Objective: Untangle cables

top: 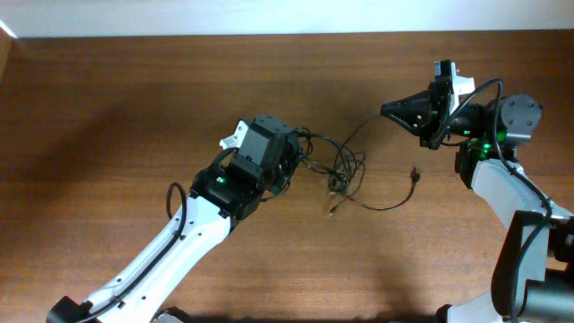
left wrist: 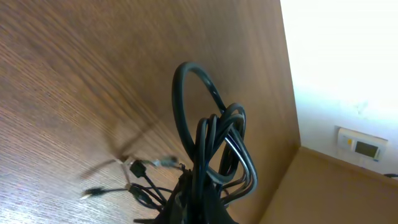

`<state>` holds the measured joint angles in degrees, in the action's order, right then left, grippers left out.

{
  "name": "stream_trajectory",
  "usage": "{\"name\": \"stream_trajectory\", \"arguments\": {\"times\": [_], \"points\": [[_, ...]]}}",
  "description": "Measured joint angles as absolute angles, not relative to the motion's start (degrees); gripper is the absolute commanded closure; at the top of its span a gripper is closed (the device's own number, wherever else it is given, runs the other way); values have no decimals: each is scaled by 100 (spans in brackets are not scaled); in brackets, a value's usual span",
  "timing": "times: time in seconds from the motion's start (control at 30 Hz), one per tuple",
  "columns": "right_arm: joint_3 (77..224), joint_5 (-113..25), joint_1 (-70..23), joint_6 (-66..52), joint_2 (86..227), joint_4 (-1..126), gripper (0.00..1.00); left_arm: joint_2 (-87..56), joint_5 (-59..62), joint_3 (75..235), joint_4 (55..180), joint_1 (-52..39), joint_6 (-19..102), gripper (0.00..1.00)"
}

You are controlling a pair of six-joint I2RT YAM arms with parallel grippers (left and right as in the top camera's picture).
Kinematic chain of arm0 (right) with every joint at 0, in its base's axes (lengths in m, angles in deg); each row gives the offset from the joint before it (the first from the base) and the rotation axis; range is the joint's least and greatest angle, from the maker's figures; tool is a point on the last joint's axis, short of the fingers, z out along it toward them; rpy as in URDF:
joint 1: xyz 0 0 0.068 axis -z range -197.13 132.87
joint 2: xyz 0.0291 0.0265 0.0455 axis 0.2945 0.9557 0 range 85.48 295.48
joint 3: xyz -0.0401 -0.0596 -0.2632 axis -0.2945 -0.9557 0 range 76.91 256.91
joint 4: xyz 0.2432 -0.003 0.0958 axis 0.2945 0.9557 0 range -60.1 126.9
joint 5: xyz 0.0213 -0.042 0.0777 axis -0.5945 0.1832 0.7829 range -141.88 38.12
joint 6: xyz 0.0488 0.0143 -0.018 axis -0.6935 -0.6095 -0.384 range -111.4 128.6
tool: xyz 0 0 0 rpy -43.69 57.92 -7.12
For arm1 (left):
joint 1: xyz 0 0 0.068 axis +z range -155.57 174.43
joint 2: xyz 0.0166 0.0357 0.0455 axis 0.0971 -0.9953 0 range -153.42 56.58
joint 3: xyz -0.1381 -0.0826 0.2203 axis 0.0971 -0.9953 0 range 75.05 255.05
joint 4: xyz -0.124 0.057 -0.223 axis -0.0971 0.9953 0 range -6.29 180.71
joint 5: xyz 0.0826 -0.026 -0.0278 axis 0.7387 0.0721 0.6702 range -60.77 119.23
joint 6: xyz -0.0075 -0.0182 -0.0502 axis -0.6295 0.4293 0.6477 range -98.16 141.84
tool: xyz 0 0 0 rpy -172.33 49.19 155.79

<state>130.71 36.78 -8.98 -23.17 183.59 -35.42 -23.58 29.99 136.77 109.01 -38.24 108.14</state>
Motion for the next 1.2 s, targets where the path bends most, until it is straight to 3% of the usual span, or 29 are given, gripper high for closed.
{"name": "stream_trajectory", "arguments": {"times": [0.03,0.1,0.6,0.8,1.0,1.2], "points": [[13071,3676,-898,-2345,18359,-3487,7,-2358,2988,13677,10833,-3824,10814,100],[13071,3676,-898,-2378,18359,-3229,1,-2358,2944,13677,10641,-3824,10814,100],[13074,3672,-898,-3434,18359,-2381,1,-2367,2787,13622,7338,-3564,10792,100],[13076,3674,-1025,-3499,18359,-1463,3,-2367,3213,13622,7270,-3564,10864,100],[13076,3672,-1976,-3399,18359,-1422,7,-2369,3652,13622,7231,-3564,10910,100],[13076,3455,-2013,-3228,18359,-1422,7,-2367,3676,13622,7240,-3564,10927,100]]}}
